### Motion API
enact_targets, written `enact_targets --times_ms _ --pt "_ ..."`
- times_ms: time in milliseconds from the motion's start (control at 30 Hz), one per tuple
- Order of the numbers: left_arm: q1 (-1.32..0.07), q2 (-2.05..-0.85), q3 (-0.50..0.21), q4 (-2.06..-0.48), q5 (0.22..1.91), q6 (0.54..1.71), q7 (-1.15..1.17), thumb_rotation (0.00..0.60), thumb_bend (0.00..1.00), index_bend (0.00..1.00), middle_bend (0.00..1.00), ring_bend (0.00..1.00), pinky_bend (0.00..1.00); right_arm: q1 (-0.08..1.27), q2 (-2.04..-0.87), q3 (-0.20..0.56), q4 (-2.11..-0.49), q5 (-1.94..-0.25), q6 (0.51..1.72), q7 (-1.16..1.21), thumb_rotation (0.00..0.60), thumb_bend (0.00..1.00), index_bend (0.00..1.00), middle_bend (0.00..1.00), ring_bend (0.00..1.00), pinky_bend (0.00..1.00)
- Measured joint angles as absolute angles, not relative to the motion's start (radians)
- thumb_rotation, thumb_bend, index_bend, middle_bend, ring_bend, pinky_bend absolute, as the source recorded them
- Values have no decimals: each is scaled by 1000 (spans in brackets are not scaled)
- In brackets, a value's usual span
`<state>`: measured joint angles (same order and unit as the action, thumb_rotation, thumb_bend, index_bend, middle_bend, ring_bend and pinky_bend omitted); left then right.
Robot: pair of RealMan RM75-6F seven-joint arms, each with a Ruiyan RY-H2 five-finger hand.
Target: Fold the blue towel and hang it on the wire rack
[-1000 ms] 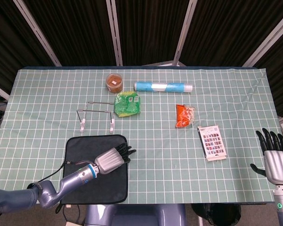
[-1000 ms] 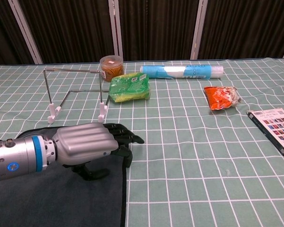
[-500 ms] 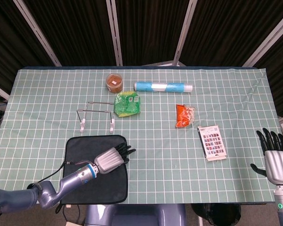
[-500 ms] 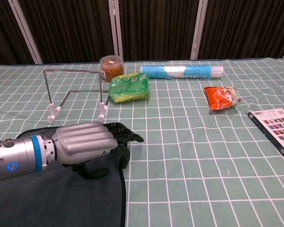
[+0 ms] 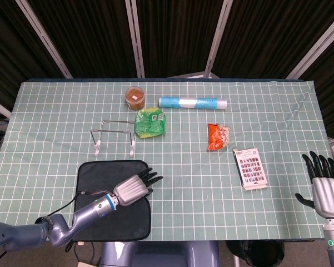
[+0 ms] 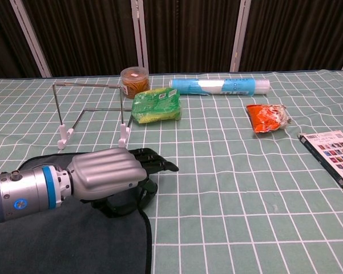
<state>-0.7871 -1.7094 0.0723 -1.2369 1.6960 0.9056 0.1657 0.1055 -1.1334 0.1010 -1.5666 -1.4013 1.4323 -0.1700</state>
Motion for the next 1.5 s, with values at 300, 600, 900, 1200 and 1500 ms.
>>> enact_targets --times_ms 300,600,900,1200,1500 --pt "-781 -1689 82 -1252 1693 923 167 600 537 621 0 0 0 106 -1131 98 -1570 -1405 1430 -165 600 0 0 0 0 0" --pt "-763 -1648 101 -1273 1704 965 153 600 537 667 0 0 0 106 -1129 96 -1574 -1410 1433 -164 600 0 0 0 0 0" --pt "-713 -1572 154 -1286 1761 1079 121 600 538 670 0 0 0 105 -1127 93 -1584 -1422 1441 -170 600 0 0 0 0 0" --pt "-646 -1523 195 -1270 1792 1168 96 600 537 678 0 0 0 103 -1126 89 -1592 -1431 1449 -175 600 0 0 0 0 0" --pt "-579 -1487 237 -1230 1811 1236 42 600 537 688 0 0 0 100 -1122 85 -1602 -1446 1459 -176 600 0 0 0 0 0"
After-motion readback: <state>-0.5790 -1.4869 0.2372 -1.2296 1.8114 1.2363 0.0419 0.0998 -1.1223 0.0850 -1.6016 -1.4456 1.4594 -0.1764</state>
